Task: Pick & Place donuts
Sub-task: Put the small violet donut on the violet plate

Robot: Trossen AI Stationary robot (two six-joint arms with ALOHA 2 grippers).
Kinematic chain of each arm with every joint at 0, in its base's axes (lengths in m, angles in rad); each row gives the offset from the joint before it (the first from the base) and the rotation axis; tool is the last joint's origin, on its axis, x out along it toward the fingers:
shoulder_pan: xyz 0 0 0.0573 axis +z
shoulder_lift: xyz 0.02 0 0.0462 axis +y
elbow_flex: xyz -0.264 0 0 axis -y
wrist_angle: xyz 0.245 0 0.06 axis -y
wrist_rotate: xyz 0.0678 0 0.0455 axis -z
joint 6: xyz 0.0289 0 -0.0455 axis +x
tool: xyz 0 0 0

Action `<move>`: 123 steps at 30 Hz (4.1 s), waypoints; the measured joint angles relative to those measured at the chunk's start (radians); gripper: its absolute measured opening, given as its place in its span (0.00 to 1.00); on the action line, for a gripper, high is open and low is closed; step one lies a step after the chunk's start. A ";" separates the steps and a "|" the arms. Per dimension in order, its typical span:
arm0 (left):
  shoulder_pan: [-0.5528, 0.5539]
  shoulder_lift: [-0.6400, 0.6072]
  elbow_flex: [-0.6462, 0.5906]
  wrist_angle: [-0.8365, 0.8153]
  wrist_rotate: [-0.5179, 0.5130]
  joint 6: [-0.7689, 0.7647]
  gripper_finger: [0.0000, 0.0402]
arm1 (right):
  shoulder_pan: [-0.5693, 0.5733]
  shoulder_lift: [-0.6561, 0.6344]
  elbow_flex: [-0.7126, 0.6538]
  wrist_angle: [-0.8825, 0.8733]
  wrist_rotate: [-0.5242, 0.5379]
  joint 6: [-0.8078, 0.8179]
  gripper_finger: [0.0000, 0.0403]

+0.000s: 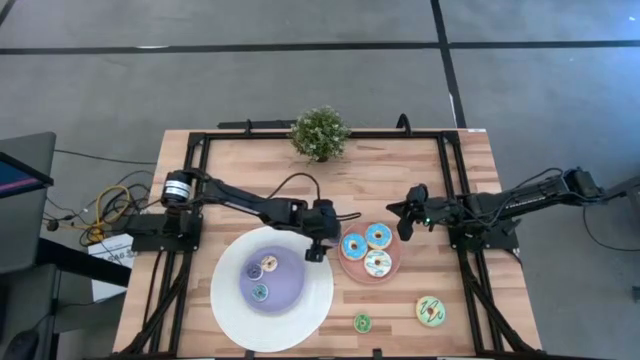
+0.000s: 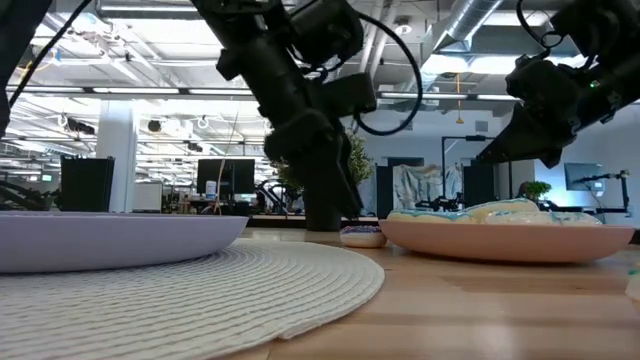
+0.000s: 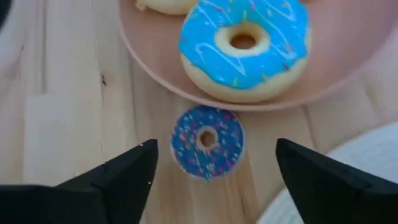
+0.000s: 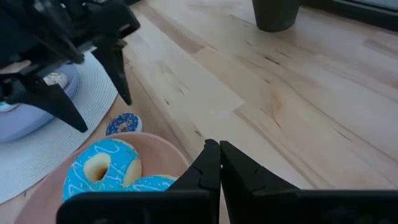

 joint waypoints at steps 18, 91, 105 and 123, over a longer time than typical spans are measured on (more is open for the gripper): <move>0.040 0.084 0.005 0.092 0.097 0.022 0.89 | 0.000 0.000 0.000 0.015 -0.002 0.000 0.00; 0.055 0.102 0.187 -0.227 0.008 -0.032 0.62 | 0.000 0.001 0.000 0.013 -0.001 -0.009 0.00; 0.072 0.103 0.185 -0.171 0.052 -0.068 0.80 | 0.000 0.001 0.000 0.014 -0.019 -0.009 0.00; 0.081 0.102 0.118 -0.120 0.013 -0.044 0.86 | 0.000 0.001 0.001 0.023 -0.023 -0.009 0.00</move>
